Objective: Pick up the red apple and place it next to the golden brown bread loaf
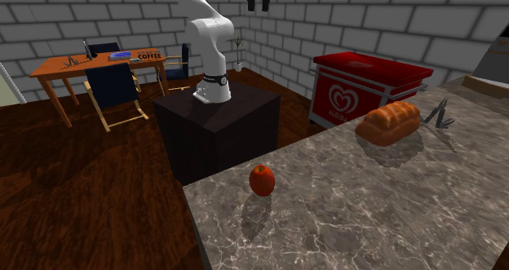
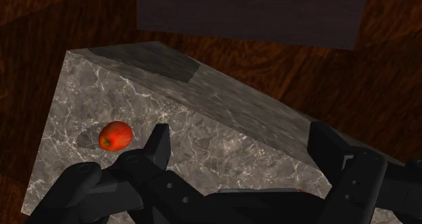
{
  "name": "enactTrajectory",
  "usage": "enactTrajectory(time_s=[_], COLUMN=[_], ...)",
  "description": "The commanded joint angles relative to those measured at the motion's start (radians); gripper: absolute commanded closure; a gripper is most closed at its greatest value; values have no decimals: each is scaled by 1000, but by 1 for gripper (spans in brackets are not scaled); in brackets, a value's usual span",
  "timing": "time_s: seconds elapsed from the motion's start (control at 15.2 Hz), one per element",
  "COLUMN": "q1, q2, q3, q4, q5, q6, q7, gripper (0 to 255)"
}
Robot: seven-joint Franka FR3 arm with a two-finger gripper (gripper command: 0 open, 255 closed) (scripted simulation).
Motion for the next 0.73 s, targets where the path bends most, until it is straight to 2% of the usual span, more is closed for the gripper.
enactTrajectory(time_s=[0.0,0.66], q1=[0,-29], q2=[0,195], q3=[0,-151], q4=[0,-102], q5=[0,-88], q6=[0,316], q7=[0,-160], gripper=[0,0])
